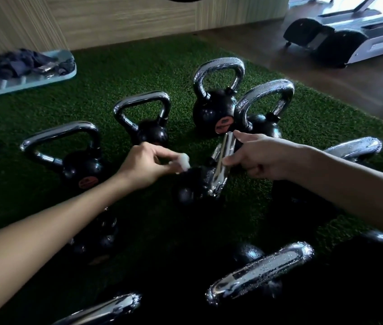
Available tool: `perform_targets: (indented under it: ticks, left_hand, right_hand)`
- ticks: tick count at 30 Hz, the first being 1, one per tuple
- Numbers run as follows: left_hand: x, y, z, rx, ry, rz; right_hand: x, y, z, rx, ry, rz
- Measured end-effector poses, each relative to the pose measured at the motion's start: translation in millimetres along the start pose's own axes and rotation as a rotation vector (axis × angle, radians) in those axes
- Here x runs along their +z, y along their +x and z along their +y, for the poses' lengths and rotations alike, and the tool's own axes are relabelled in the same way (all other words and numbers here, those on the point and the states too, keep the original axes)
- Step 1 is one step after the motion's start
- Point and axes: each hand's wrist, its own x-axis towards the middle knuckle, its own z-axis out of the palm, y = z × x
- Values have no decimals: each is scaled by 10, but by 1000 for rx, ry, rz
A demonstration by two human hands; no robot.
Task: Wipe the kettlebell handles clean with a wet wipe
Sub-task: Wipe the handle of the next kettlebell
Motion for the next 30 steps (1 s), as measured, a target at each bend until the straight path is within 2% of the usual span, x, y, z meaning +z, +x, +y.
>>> perform_targets:
  ticks: [3,6,10,12,16,20,22,26,30]
  left_hand:
    - [-242,-3,77,-82,-184,98]
    - [-323,-77,156,-98,-284,124]
    - [-383,-166,86,-123,-364,181]
    - [-367,-199,53,-114,-339,250]
    - [-243,-227,116,-49,-360,341]
    - [-151,-174,335,88,-308,329]
    - [-128,-139,427,164,-235,293]
    - [-55,-50,481,236,-131,252]
    - [-114,-2,456,197,-2,231]
  right_hand:
    - [285,92,-204,-22,-77,-27]
    - [659,137,-343,-144,-250,-71]
    - [853,171,-373,-63,-194,-72]
    - [784,129,-431,-28,-148,-2]
    - [424,-17,-358,-254,-254,128]
    - [260,-127,-308,-276,-117,-165]
    - [266,-120,-244,-296,-58,-239]
    - [261,-51,-159,-336,47,-265]
    - [217,0,-101,-320,65,-135]
